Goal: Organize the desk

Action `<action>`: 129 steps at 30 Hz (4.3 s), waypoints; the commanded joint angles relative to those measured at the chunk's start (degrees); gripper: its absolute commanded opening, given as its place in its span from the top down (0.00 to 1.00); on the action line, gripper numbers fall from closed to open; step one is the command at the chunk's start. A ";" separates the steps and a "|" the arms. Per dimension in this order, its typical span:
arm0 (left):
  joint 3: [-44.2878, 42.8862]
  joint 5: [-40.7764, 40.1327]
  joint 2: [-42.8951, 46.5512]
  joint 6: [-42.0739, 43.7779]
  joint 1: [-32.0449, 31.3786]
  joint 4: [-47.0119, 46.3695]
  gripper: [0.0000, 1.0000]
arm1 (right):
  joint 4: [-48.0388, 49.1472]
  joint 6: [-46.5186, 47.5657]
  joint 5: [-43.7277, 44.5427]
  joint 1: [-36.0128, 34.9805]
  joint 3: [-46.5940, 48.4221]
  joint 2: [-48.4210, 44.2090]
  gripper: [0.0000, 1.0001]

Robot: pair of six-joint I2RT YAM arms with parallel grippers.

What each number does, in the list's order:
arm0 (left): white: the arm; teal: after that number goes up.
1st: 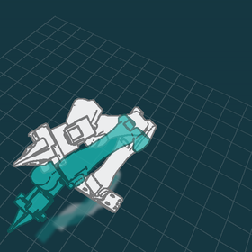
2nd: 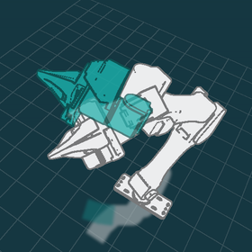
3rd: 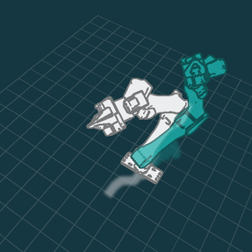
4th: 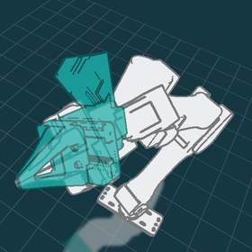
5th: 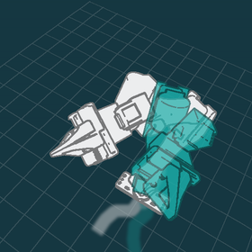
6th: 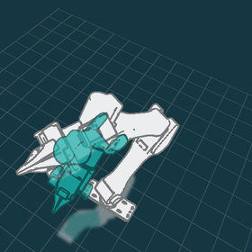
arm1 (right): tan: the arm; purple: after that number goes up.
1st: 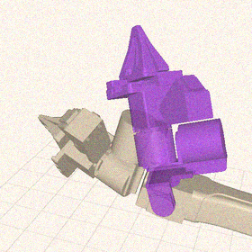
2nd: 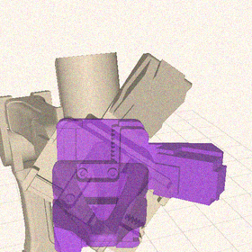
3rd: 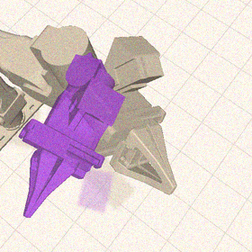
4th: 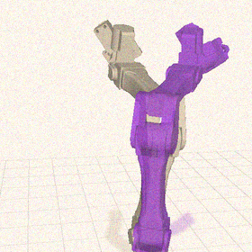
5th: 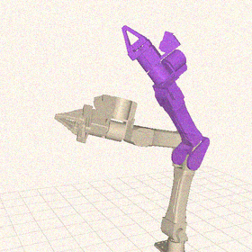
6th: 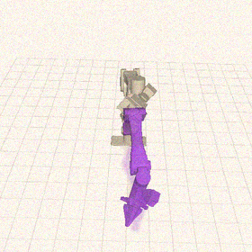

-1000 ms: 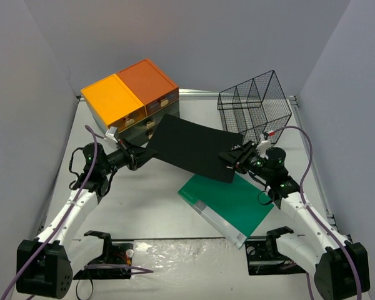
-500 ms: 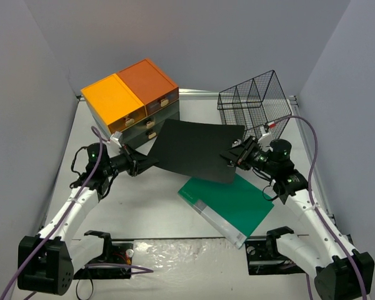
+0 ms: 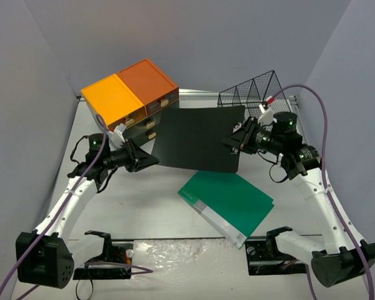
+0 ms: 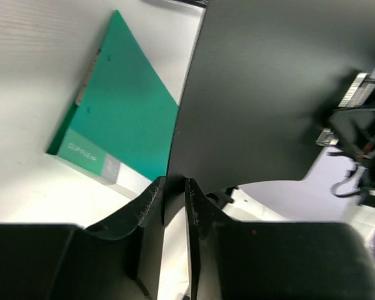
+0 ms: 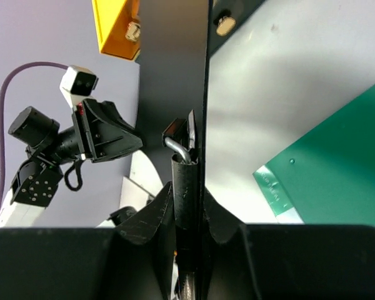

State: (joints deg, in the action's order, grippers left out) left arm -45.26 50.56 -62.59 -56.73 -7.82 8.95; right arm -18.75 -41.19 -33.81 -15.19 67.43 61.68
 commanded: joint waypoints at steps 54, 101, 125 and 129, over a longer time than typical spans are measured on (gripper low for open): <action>0.57 -7.93 -1.75 9.18 1.93 6.17 0.28 | -17.99 25.63 58.08 2.00 46.39 23.75 1.00; 0.70 -8.57 -3.59 9.09 2.02 6.35 0.29 | -19.11 28.71 41.99 2.35 44.27 33.77 1.00; -1.46 -8.28 -4.26 9.00 2.02 7.54 0.29 | -14.33 27.21 42.77 5.89 48.85 39.17 1.00; -1.76 -8.28 -4.39 9.18 1.94 8.01 0.29 | -15.08 26.87 41.26 6.89 51.66 41.26 1.00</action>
State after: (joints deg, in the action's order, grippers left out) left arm -42.82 41.87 -67.66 -48.18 -5.96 17.75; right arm -37.56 -13.67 8.96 -9.62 114.51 101.62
